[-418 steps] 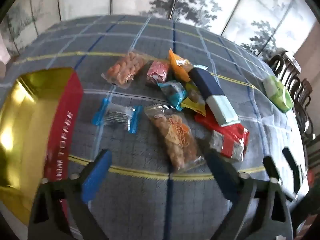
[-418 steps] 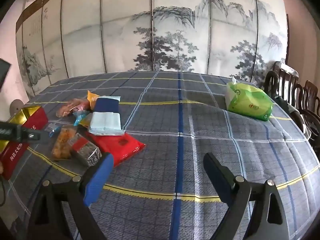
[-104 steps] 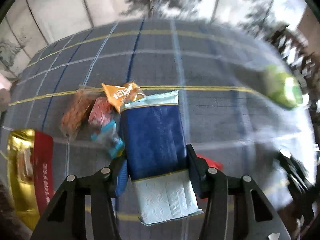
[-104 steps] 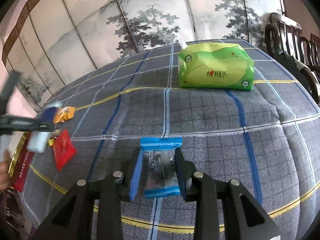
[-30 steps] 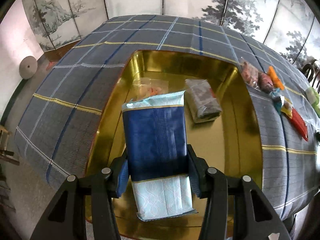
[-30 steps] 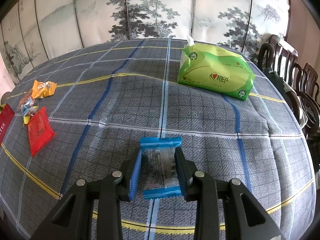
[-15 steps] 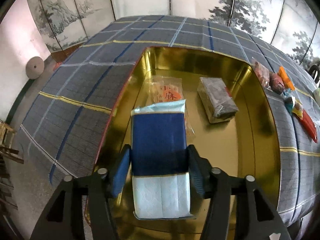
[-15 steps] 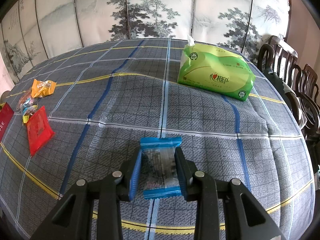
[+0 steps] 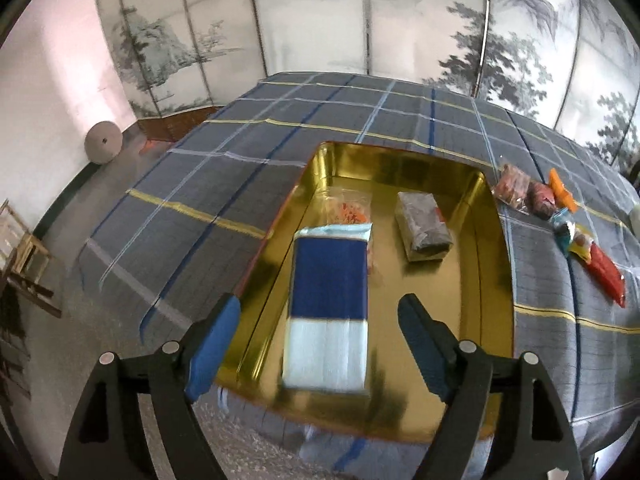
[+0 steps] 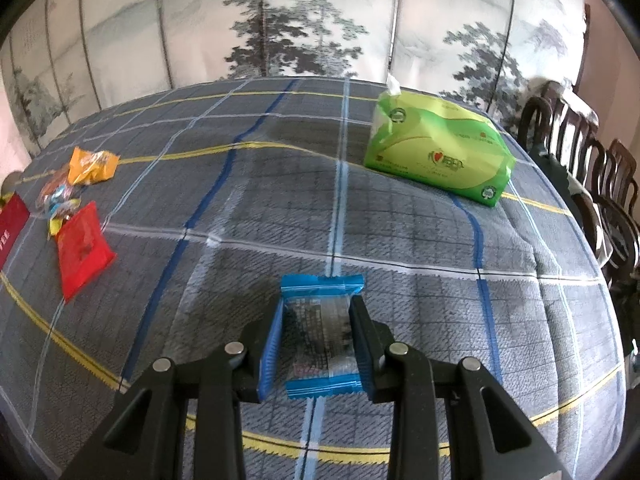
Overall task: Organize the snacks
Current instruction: 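Lower the tissue pack into the tin and open the left gripper, then carry the blue candy over the tin and release it with the right gripper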
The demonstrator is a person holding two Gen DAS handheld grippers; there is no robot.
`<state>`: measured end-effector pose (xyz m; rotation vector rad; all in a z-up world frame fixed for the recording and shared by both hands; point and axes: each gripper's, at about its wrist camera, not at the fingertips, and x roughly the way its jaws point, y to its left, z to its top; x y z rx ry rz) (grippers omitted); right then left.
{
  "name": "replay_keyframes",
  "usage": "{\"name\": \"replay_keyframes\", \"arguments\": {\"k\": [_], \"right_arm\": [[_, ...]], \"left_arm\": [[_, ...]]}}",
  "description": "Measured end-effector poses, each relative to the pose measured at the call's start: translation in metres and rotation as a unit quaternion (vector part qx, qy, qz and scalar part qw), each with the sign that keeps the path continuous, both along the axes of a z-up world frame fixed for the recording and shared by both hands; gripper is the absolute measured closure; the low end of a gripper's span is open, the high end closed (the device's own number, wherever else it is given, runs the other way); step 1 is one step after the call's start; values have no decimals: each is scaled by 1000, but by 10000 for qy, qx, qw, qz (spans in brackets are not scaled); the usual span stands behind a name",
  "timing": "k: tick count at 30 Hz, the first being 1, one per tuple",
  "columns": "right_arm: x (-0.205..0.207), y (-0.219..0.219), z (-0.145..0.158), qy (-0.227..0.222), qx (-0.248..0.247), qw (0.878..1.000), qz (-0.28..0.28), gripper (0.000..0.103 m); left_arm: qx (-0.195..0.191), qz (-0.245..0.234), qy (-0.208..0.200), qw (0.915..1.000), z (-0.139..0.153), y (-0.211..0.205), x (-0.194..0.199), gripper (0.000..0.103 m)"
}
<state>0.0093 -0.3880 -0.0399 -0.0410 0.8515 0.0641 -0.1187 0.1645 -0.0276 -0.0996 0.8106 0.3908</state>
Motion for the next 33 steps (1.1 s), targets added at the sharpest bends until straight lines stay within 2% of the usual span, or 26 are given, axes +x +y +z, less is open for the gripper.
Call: {"name": "replay_keyframes", "arguments": {"k": [5, 8, 16, 24, 33], "right_arm": [[-13, 2, 0, -16, 110, 9999, 49, 71], [-20, 3, -1, -25, 186, 9998, 50, 71], [-42, 21, 8, -32, 549, 9984, 162, 71], [-62, 97, 43, -230, 738, 9918, 1022, 71], [-78, 216, 81, -343, 1080, 9694, 2176, 71]], "left_arm": [[-236, 374, -195, 9988, 6, 4, -35, 23], [-385, 417, -155, 9983, 6, 5, -50, 23], [-225, 342, -219, 9989, 9, -14, -76, 21], [-229, 44, -212, 9995, 9, -35, -82, 21], [26, -103, -223, 9997, 8, -45, -91, 21]]}}
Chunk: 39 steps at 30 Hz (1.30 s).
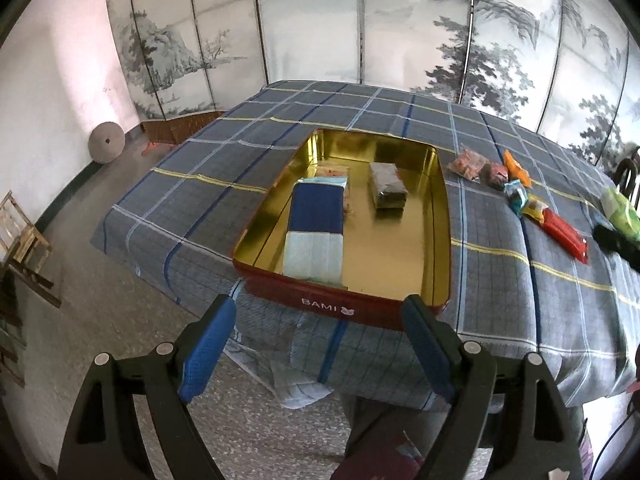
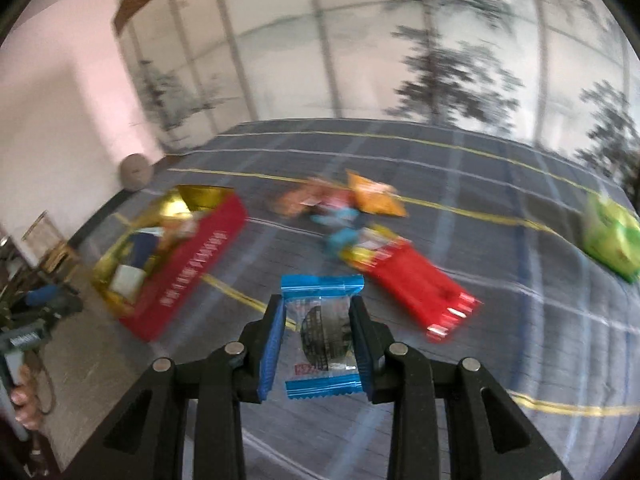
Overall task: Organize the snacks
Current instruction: 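Carry the blue candy over the tin and release it with the right gripper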
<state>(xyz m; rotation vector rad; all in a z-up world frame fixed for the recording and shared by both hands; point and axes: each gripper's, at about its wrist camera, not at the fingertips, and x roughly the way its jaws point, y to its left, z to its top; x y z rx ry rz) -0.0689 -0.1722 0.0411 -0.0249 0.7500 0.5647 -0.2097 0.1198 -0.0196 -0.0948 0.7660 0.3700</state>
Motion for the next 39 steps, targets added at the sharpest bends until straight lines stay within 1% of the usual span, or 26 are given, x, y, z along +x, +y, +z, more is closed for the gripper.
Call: {"name": "replay_keyframes", "arguments": {"k": [4, 9, 17, 22, 26, 31, 33, 39], "right_arm": [[-2, 49, 11, -41, 64, 9990, 443, 71], [-1, 105, 15, -38, 13, 9960, 895, 71], [10, 183, 6, 162, -94, 9900, 1397, 71], [14, 230, -3, 173, -418, 9848, 1678, 71], [23, 254, -16, 250, -578, 9829, 1733, 71], [32, 272, -31, 398, -741, 9816, 1715, 71], [35, 276, -36, 437, -785, 9810, 1718, 71], [40, 282, -47, 535, -891, 9800, 1698, 71]], "left_arm": [[132, -77, -31, 9999, 0, -2, -4, 21], [107, -113, -51, 9999, 0, 1, -8, 19], [181, -64, -46, 9998, 2, 10, -11, 17], [241, -31, -37, 9997, 3, 15, -11, 16], [235, -54, -18, 9997, 4, 20, -9, 16], [328, -31, 21, 9995, 3, 23, -7, 15], [362, -23, 46, 9993, 2, 24, -6, 15], [291, -33, 154, 9995, -3, 30, -2, 14]]}}
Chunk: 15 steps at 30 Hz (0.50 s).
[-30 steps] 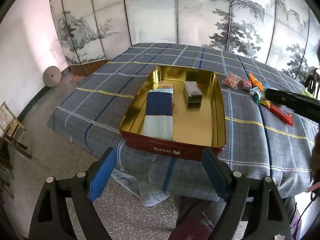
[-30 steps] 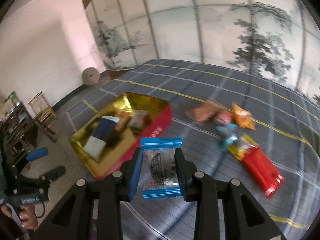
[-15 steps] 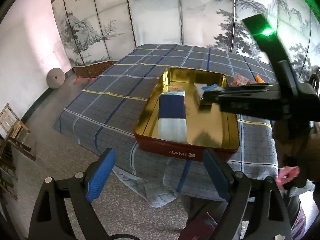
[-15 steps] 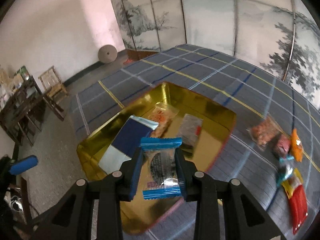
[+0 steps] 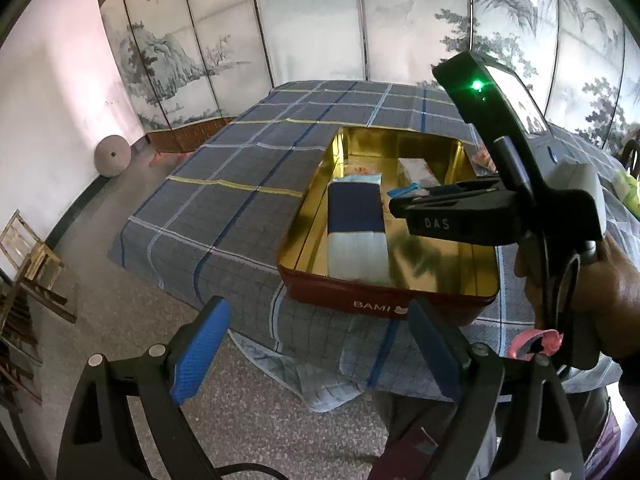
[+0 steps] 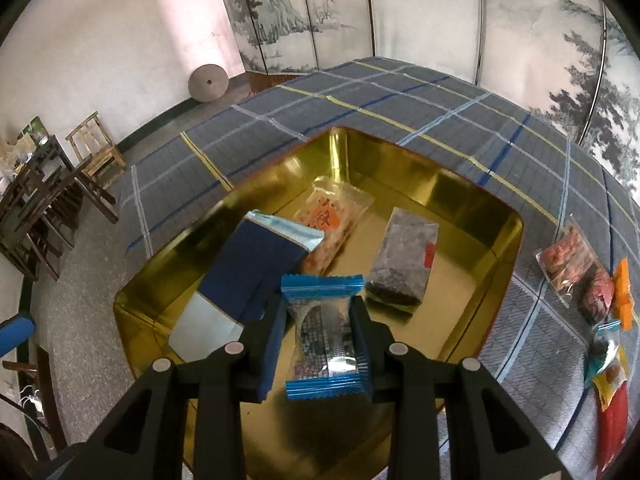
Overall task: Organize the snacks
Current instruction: 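Carry the blue candy over the tin and release it with the right gripper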
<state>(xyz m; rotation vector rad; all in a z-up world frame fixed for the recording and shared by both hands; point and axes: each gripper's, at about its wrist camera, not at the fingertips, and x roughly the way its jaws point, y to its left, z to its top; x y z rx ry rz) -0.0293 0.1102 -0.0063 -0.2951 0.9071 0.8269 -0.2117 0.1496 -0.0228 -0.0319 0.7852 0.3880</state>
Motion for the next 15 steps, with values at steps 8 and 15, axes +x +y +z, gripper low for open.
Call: {"name": "replay_keyframes", "arguments": {"k": [8, 15], "right_arm": [[5, 7, -6, 70, -41, 10000, -35, 71], [6, 9, -8, 102, -35, 9999, -57, 70]], "left_arm": [[-14, 9, 68, 10000, -5, 2, 1, 14], [-29, 6, 137, 9999, -7, 3, 1, 14]]}}
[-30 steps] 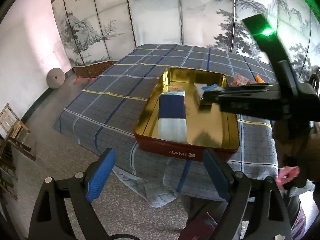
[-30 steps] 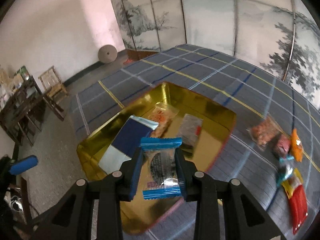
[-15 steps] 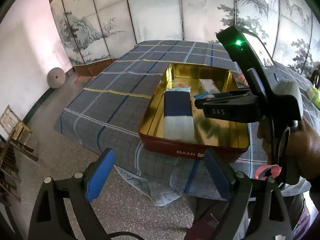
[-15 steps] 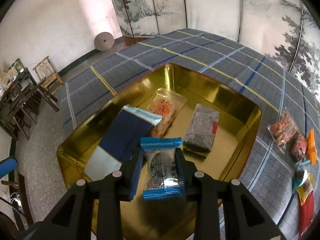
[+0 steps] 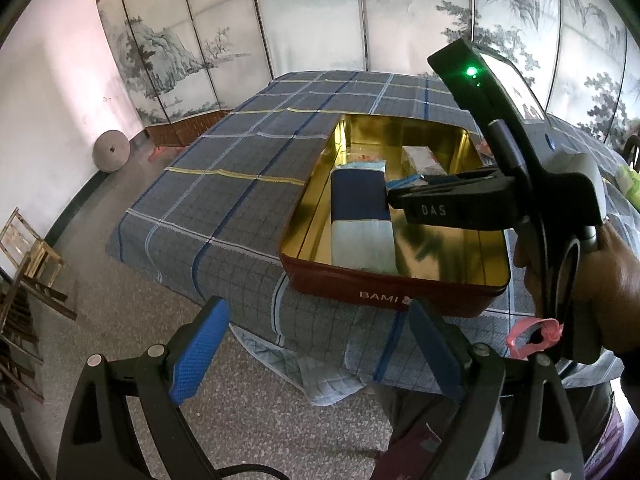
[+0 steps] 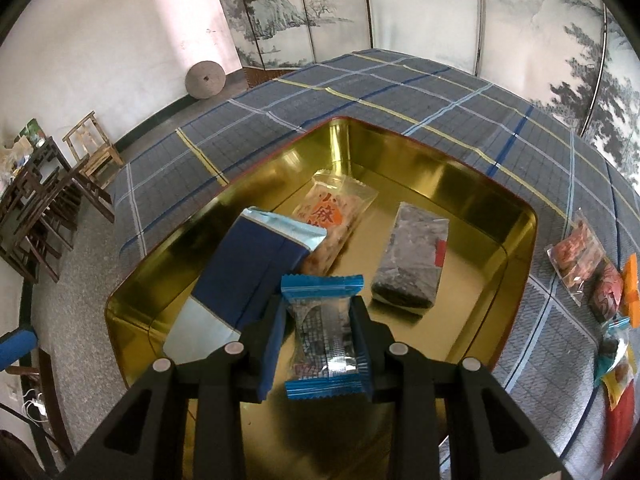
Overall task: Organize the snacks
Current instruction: 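Carry the blue candy over the tin and release it with the right gripper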
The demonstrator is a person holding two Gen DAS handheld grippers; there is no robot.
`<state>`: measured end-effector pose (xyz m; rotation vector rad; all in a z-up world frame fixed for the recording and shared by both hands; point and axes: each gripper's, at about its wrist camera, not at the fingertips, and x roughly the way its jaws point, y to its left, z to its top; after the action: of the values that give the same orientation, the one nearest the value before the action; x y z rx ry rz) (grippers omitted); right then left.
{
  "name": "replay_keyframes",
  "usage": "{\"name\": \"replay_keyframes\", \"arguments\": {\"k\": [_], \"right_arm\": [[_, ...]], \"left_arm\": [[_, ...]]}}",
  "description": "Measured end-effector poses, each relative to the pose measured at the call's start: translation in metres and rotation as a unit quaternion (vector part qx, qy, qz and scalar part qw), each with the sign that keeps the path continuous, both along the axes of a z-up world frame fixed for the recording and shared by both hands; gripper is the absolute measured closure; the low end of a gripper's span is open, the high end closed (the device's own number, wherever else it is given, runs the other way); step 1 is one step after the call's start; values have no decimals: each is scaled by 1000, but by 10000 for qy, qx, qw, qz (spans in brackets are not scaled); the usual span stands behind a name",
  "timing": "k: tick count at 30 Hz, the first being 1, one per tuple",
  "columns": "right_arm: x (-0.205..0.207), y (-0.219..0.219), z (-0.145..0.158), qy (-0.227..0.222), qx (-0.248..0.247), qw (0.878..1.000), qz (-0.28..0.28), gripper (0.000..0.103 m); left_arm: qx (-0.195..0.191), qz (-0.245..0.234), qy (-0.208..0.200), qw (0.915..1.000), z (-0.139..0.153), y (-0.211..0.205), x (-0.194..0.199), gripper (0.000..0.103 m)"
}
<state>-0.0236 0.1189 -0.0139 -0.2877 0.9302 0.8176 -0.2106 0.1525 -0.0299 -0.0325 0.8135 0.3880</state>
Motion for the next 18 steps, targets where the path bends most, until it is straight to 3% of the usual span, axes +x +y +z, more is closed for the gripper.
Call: {"name": "replay_keyframes", "arguments": {"k": [18], "right_arm": [[0, 0, 0, -21, 45, 10000, -23, 70]], "left_arm": [[-23, -66, 157, 9999, -8, -2, 4, 13]]}}
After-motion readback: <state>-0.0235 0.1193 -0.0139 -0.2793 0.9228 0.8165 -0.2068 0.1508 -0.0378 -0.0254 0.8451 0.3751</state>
